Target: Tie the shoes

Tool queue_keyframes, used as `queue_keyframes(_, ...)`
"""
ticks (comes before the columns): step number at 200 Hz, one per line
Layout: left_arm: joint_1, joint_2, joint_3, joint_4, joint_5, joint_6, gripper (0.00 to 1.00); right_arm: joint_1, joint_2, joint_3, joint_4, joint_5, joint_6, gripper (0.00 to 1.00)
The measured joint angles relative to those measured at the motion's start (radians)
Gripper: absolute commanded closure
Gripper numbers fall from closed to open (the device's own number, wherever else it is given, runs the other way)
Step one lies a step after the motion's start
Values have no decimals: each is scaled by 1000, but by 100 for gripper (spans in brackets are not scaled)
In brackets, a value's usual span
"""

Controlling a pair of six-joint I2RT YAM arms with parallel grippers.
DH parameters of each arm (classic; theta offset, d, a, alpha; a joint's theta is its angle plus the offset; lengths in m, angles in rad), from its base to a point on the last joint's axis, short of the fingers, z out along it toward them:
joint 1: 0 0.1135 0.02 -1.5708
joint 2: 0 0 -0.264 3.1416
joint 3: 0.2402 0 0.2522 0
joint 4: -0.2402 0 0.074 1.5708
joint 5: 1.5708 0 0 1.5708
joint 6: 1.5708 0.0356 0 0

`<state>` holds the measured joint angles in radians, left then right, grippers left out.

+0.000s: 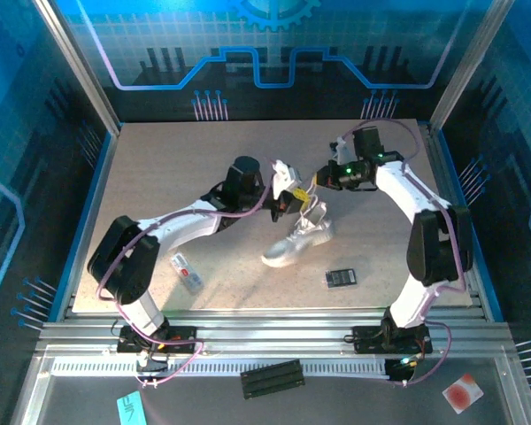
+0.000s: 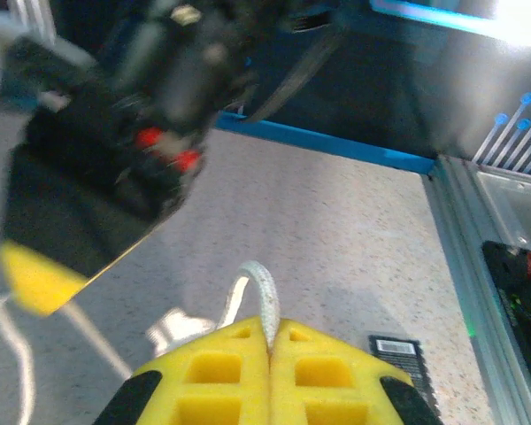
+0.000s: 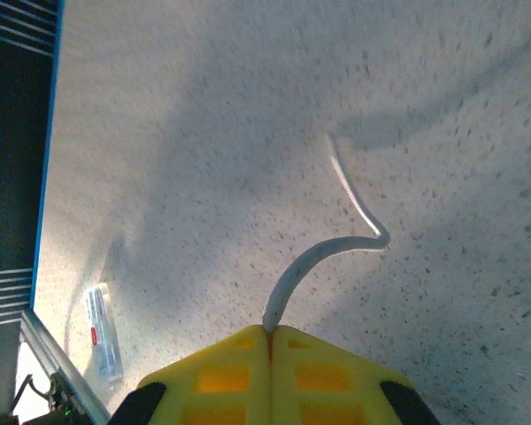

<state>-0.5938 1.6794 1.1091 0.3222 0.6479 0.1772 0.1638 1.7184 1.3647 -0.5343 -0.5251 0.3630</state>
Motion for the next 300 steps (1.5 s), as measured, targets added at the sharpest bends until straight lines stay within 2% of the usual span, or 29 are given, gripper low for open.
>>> queue_keyframes(50,84,-39,67,-144,46,99,100,0,-228,-91,14,86,8,100)
queue_keyframes(86,138,4,152,-288,129,218,97,24,-288,-157,11,130,23,100)
queue_keyframes(146,140,97,270,-604,168,471,97,38,-156,-168,32,131,23,100)
queue_keyframes(164,140,97,270,-654,167,523,93,38,-106,-168,45,132,22,100)
queue_keyframes(210,127,97,270,-695,125,575,82,39,-6,-171,86,132,22,100)
queue_keyframes(256,68,98,272,-726,35,583,76,58,33,-172,109,133,22,100)
queue_keyframes(270,53,111,285,-742,12,584,78,65,38,-172,109,132,22,100)
queue_keyframes(292,34,143,322,-765,-23,581,100,67,39,-172,109,132,22,100)
queue_keyframes(300,31,153,334,-774,-32,591,100,67,39,-172,109,132,22,100)
